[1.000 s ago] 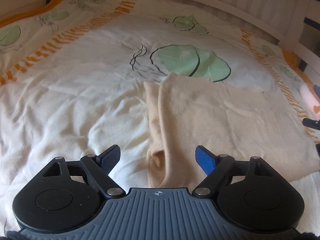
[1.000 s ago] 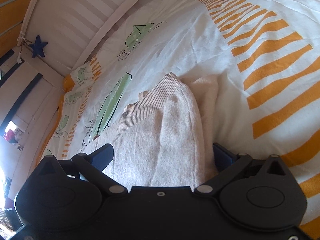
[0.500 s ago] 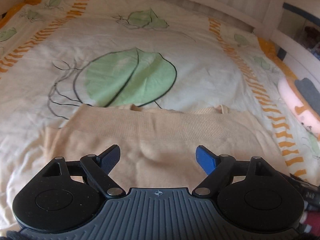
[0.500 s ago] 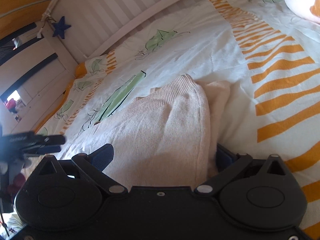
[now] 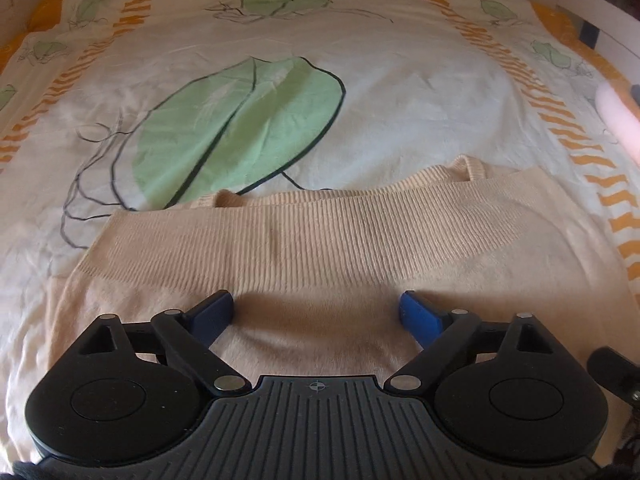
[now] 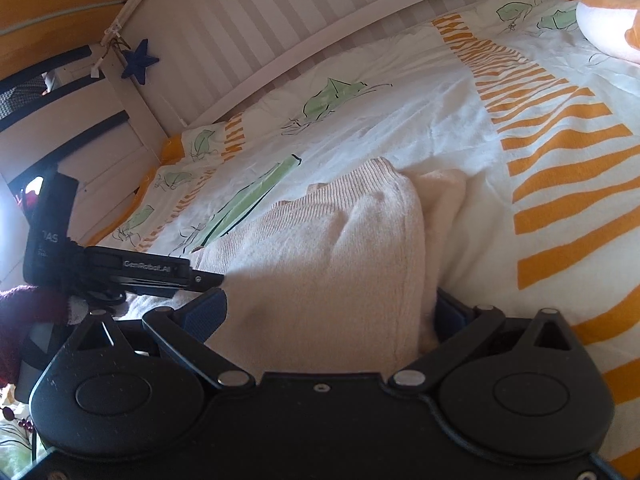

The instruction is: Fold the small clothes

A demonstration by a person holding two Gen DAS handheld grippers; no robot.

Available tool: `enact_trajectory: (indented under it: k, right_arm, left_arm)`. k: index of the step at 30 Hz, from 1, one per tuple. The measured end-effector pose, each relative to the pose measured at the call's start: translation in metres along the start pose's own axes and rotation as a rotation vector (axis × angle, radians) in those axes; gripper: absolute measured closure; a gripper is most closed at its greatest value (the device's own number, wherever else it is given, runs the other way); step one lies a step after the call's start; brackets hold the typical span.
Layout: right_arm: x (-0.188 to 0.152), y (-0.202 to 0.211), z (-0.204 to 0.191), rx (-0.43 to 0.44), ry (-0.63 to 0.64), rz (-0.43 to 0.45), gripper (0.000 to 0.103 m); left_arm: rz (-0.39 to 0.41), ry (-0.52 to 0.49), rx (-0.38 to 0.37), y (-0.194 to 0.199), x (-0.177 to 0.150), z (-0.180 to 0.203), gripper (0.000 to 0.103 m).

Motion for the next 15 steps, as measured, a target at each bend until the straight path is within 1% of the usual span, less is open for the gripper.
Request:
enact_trajectory:
  k: [5, 7, 10, 15]
  right_arm:
    - [-0.001, 0.001, 0.001, 0.008, -0.006, 0.004, 0.000]
    - [-0.001, 0.001, 0.001, 0.012, -0.010, 0.007, 0.000]
    - [-0.001, 0.001, 0.000, 0.014, -0.013, 0.008, 0.000]
    - [0.000, 0.001, 0.001, 0.017, -0.017, 0.008, 0.000]
  left_arm:
    - [0.024, -0.050, 0.005, 0.026, -0.033, 0.015, 0.013]
    - [0.025, -0.043, 0.004, 0.033, -0.045, 0.020, 0.013]
    - [0.027, -0.013, -0.013, 0.041, -0.057, 0.023, 0.012]
    - [0.036, -0.021, -0.041, 0.052, -0.065, 0.021, 0.013]
Point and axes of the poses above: each gripper's, at about its wrist camera, not at the fingertips, and y roughly against the way its jaws point, z to its right, x to its top, the point moved 5 cm from there along -y, roughly the way its jaws point, and after that the axes turned 13 degrees about -y, right-handed, at the moved point
